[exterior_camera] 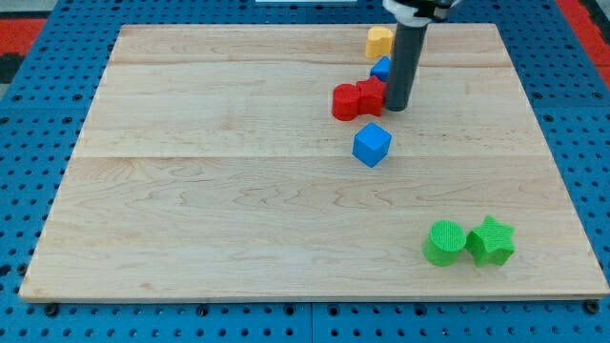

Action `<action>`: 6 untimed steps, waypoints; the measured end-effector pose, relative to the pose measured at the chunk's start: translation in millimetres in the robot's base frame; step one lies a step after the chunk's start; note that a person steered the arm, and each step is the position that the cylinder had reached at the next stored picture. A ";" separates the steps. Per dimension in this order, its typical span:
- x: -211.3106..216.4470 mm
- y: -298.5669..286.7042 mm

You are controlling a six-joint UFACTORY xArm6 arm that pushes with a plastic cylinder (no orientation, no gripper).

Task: Push the blue cube a bit right

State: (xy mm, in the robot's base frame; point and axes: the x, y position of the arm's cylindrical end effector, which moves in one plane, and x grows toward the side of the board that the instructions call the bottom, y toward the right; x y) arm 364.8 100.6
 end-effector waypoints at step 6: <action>43.2 -16.7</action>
